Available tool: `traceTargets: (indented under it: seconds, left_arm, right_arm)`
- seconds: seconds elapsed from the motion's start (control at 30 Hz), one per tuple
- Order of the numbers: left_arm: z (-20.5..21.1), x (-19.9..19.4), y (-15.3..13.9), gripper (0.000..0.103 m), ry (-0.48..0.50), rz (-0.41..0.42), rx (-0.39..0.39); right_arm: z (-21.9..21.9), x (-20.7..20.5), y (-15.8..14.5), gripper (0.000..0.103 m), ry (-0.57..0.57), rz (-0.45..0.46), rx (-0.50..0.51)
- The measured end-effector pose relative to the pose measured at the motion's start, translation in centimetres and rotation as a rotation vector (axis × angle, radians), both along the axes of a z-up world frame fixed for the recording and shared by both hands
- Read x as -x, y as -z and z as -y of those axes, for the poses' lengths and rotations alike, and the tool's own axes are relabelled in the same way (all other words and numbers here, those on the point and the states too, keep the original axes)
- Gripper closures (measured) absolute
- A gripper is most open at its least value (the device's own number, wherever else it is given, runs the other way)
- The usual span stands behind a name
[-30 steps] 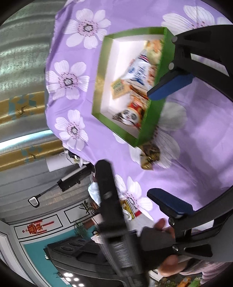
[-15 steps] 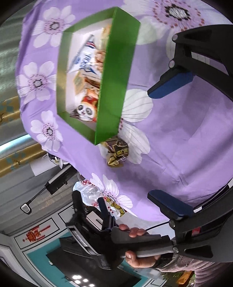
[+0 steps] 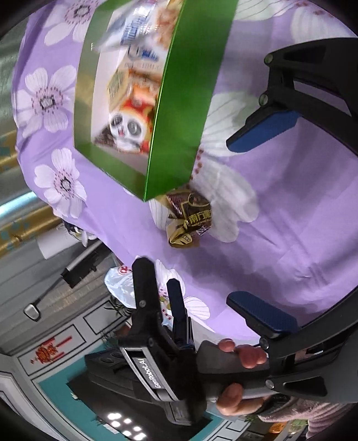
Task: Organize snacks
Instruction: 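Reach the right gripper to the gold-wrapped snack pack and grasp it, then lift the gold-wrapped pack and carry it over the green box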
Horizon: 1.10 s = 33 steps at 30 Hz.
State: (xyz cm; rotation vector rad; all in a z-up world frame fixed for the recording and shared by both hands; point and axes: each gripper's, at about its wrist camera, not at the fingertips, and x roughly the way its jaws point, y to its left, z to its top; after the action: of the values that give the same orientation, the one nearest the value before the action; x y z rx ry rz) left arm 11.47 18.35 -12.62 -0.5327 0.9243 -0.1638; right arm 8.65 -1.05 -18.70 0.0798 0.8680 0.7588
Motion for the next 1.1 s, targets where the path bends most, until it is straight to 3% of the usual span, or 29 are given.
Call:
traceTargets:
  seconds: [0.3, 0.57, 0.77, 0.83, 0.93, 1.1]
  left_arm:
    - [0.5, -0.7, 1.1, 0.002, 0.041, -0.021, 0.008]
    - [1.2, -1.5, 2.3, 0.028, 0.077, -0.054, 0.015]
    - [1.2, -1.7, 3.1, 0.032, 0.083, -0.071, 0.029]
    - [1.1, -1.8, 3.2, 0.043, 0.081, -0.072, 0.036]
    - [1.1, -1.7, 3.2, 0.046, 0.077, -0.069, 0.032]
    - [1.2, -1.6, 3.2, 0.049, 0.078, -0.068, 0.031]
  right_arm:
    - [-2.6, -2.8, 1.5, 0.015, -0.033, -0.027, 0.018]
    - [-4.1, -4.4, 2.4, 0.027, -0.049, -0.035, 0.040]
    - [-4.5, -5.3, 2.7, 0.028, -0.046, -0.059, 0.019]
    - [-4.6, -5.5, 2.7, 0.032, -0.048, -0.058, 0.025]
    - [-4.5, -5.7, 2.8, 0.044, -0.032, -0.054, 0.033]
    - [-4.2, -5.7, 2.9, 0.048, -0.026, -0.058, 0.025]
